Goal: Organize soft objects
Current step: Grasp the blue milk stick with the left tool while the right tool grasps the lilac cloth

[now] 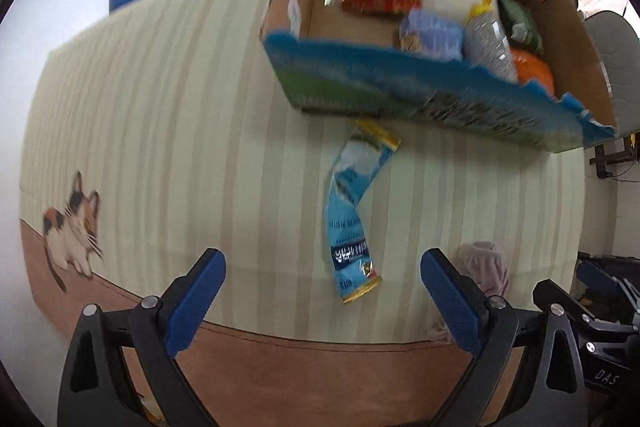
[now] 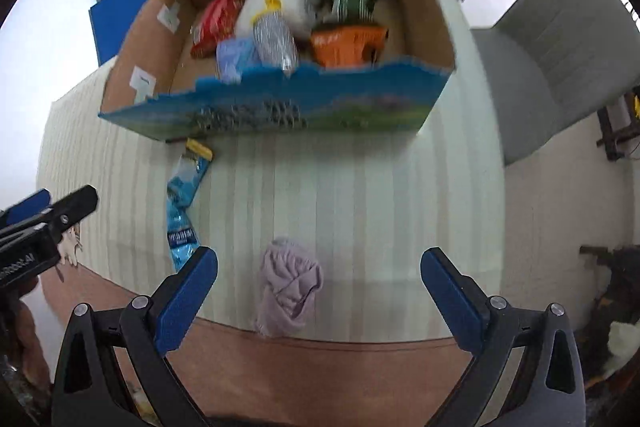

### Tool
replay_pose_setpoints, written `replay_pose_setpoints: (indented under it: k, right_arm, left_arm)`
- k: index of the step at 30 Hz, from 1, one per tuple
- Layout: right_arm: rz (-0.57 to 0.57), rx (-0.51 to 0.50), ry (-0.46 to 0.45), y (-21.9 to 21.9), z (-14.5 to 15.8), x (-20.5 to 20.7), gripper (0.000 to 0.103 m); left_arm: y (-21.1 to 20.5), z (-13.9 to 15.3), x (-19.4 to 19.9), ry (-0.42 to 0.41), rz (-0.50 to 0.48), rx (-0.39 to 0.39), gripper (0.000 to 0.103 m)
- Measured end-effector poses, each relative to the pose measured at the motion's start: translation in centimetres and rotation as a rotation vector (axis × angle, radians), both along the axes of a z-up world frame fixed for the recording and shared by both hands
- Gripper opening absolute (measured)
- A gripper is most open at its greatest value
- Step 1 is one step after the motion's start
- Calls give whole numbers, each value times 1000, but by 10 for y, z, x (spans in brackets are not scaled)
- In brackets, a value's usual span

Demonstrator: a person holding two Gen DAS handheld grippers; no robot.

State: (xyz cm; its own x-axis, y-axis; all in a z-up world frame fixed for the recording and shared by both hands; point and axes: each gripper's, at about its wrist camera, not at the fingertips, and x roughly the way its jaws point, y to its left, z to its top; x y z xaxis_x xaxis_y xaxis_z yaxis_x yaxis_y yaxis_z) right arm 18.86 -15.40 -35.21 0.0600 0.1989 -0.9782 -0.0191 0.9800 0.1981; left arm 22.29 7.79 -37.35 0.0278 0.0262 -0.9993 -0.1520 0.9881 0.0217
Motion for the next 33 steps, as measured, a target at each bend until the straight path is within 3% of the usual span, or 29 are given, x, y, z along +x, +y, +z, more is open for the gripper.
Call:
replay_pose_setpoints:
  k: [3,9,12,14,15,18,19,22,28,31,33]
  right_arm:
    - [-24,36,83,4,-36,-11,103]
    - [-10,57,164,22,-72,-20,103]
    - [12,50,185,35,-84,-20,103]
    - [30,39,198,43,-91,-22,100]
    - [41,33,207,47,-96,-23,97]
    - [63,19,241,54,-107,-29,78]
    - [66,15,248,54,-109,-31,65]
    - [64,15,246,50,-109,-37,46]
    - [63,6,257,35,-108,-44,45]
    - [60,-16,264,31,-105,-45,50]
    - [40,2,217,29,-90,-45,70]
  left_arm:
    - [6,-35,-2,69,24,-28,95]
    - [-4,-68,19,106,-7,-30,92]
    - [-13,-79,30,117,-42,-2,75]
    - [-21,-87,34,134,-73,17,54]
    - [-23,-91,33,140,-83,20,50]
    - [-32,-88,27,133,-109,26,29]
    - [-34,-88,21,142,-110,33,26]
    - [-35,-88,-1,167,-91,20,26]
    - [-35,-86,-42,192,-37,-78,27]
    - [-23,-76,-52,166,87,-221,34]
    - [-14,-66,-58,138,135,-259,37]
